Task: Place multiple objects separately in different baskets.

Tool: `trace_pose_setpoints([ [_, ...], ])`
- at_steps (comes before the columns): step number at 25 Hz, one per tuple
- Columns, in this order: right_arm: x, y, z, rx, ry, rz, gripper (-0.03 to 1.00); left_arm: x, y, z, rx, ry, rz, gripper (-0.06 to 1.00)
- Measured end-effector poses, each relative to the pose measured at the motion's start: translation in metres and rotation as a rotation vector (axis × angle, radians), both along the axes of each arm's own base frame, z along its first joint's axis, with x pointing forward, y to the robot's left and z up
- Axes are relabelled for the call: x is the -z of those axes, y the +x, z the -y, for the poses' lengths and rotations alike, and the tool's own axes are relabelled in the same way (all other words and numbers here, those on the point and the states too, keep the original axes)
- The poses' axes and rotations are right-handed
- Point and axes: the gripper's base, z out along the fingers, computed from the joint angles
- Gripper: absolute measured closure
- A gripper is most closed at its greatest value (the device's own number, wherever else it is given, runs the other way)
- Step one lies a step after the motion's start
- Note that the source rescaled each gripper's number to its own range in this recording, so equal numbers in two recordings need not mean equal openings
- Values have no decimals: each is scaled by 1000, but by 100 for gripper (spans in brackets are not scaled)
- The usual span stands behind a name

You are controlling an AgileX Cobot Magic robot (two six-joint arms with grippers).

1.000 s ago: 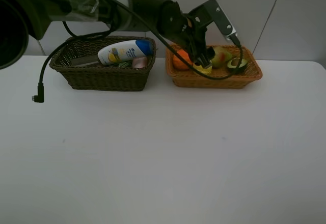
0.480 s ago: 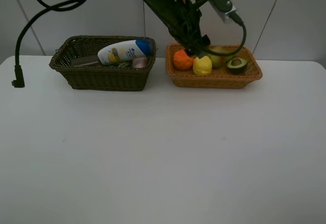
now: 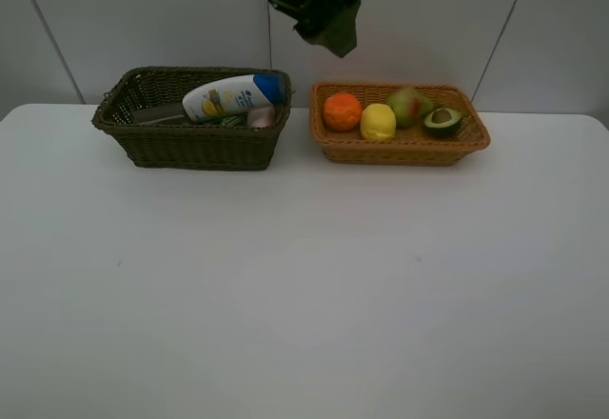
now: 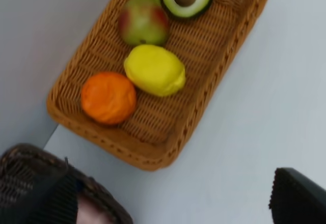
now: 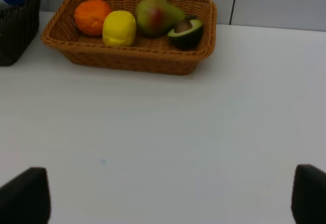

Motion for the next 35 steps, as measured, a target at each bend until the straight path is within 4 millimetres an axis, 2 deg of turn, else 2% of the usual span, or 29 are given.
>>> trace_pose_setpoints([
  [6,0,0,0,0,0,0,-3,3,-52,-52,-59,24,-44,-5],
  [11,0,0,0,0,0,0,-3,-3,-106,-100,-110,-16,-59,-5],
  [14,0,0,0,0,0,0,-3,-7,-134,-123,-132,-30,-76,-5],
  [19,0,0,0,0,0,0,-3,1,-173,-153,-146,-29,-144,-5],
  [29,0,0,0,0,0,0,-3,42,-229,-197,-187,46,-292,-5],
  [35,0,0,0,0,0,0,-3,52,-240,-207,-192,65,-304,-5],
])
